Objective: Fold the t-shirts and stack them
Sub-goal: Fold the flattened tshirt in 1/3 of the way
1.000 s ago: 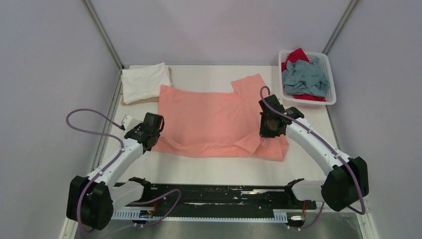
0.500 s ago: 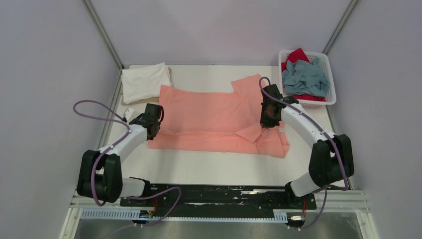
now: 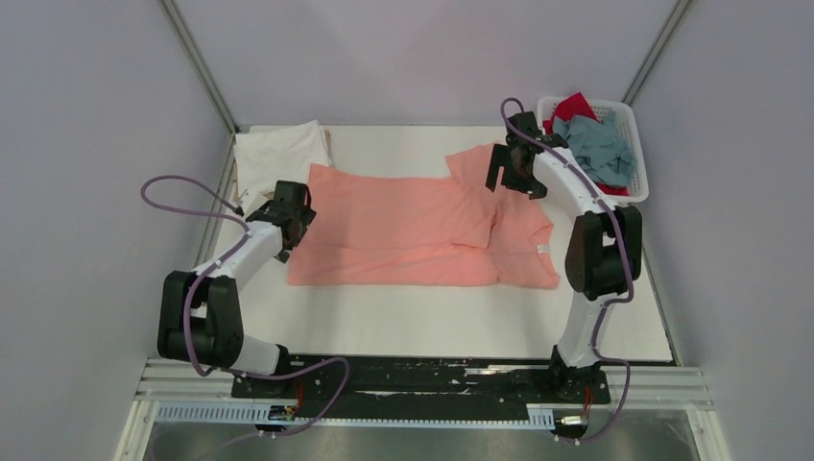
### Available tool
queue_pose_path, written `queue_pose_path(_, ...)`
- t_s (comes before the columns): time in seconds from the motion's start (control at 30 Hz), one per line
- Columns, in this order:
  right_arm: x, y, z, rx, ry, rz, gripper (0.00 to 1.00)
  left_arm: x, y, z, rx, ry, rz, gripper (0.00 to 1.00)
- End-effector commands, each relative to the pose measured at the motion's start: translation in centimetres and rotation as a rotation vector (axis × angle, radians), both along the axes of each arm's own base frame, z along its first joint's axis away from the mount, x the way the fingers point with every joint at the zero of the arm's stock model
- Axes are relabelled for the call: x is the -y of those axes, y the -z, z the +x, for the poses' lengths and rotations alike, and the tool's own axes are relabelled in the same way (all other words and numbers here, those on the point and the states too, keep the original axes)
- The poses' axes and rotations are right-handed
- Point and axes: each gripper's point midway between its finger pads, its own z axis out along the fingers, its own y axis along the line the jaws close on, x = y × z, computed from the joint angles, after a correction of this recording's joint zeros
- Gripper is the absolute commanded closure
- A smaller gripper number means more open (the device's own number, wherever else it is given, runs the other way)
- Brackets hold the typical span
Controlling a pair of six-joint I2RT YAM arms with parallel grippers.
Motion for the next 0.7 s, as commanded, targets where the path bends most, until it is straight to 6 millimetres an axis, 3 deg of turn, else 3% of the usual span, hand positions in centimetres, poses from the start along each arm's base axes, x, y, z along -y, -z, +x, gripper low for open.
queue_pose_path(0.0, 0.6, -6.0, -2.1, 0.145, 0.01, -0.019, 0.01, -0.4, -4.4, 0.1, 0.102, 0.035, 0.021, 0.0)
queue_pose_path(0.13, -1.4, -4.2, -6.7, 0.149, -0.054, 0.132, 0.0, 1.5, -5.2, -0.2, 0.139, 0.16, -0.033, 0.0)
queue_pose_path(0.23, -6.2, -2.6, -9.6, 0.138, -0.239, 0.377, 0.0, 3.9, -4.6, -0.5, 0.138, 0.291, -0.107, 0.0)
queue_pose_path(0.3, -7.7, -1.6, -10.4, 0.137, -0.289, 0.43, 0.0, 5.4, -4.0, -0.7, 0.138, 0.367, -0.141, 0.0)
queue_pose_path(0.43, -8.9, -0.2, -9.5, 0.14, -0.306, 0.384, 0.0, 7.7, -2.6, -1.1, 0.12, 0.475, -0.197, 0.0)
queue_pose_path(0.67, -10.4, 4.3, -5.1, 0.082, -0.257, 0.306, 0.0, 7.0, -1.4, -2.6, 0.055, 0.475, -0.161, 0.0)
